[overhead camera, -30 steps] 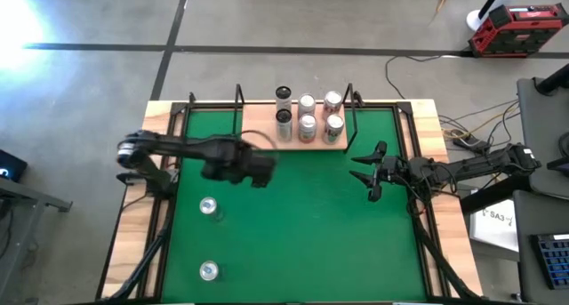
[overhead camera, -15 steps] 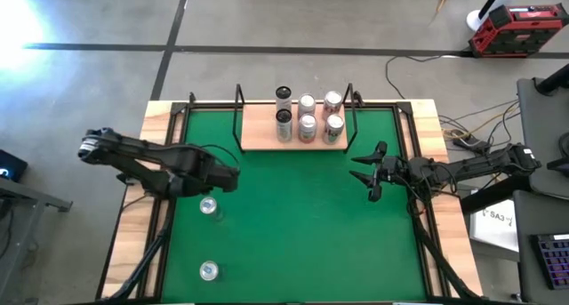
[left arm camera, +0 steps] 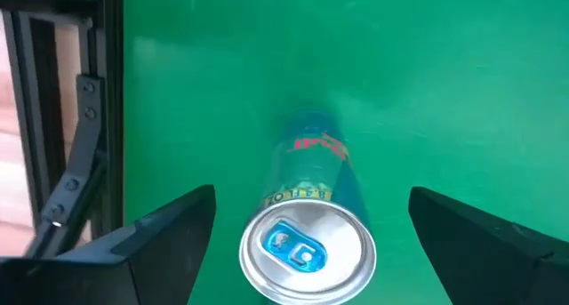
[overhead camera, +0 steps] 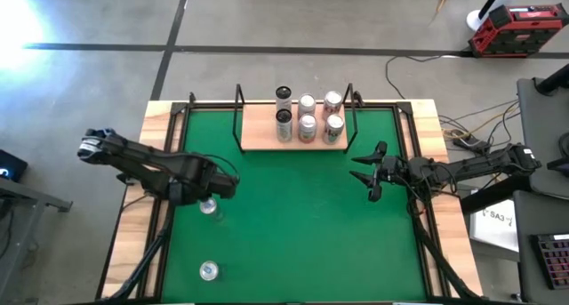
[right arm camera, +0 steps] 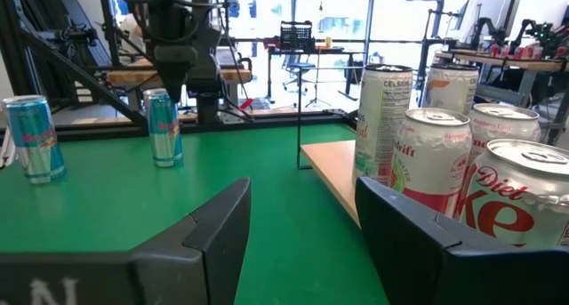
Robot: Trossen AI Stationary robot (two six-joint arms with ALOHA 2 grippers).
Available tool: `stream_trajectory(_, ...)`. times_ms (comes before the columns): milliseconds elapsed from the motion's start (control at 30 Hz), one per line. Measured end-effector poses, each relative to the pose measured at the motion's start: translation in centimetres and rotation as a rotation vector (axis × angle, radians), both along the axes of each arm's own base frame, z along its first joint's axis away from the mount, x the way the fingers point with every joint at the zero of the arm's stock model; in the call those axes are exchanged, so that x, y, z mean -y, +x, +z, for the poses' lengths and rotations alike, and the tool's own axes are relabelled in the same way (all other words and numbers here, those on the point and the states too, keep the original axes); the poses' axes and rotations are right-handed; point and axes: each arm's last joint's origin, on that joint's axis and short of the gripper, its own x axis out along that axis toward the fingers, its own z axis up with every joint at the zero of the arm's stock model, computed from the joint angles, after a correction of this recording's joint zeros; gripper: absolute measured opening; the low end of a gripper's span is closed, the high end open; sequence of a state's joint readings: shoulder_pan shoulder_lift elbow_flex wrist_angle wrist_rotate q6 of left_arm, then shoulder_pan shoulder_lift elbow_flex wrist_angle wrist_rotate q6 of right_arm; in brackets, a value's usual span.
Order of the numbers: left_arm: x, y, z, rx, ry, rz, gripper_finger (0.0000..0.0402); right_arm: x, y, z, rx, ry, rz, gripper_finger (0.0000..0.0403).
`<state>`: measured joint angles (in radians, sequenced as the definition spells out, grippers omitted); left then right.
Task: Place canned beverage on shelf
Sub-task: Put the top blue soda can on the shelf
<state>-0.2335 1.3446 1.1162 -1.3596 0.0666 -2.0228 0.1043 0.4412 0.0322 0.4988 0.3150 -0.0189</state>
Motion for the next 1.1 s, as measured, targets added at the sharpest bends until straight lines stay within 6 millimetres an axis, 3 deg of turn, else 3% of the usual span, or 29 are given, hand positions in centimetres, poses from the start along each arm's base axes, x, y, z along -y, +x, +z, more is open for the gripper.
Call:
stream_trajectory(467,1.9,0.6,-1.0,-0.011,0.047,0.085,0.035,0.0,0.0,0.0,0.0,0.0,0.0,0.0194)
stream_trajectory(667,1.9,0.8,-1.7,-0.035,0.068,0.085,0.0304,0.0,0.0,0.0,0.0,0.0,-0.001,0.0194)
stream_trajectory(867,2.2,0.5,-2.4,-0.05,0.05,0.072,0.0218,0.0,0.0,0.0,0.0,0.0,-0.001,0.0194)
stream_trajectory(1100,2.5,1.2,-1.3,0.014,0.012,-0.153,0.0217,0.0,0.0,0.0,0.0,0.0,0.0,0.0194)
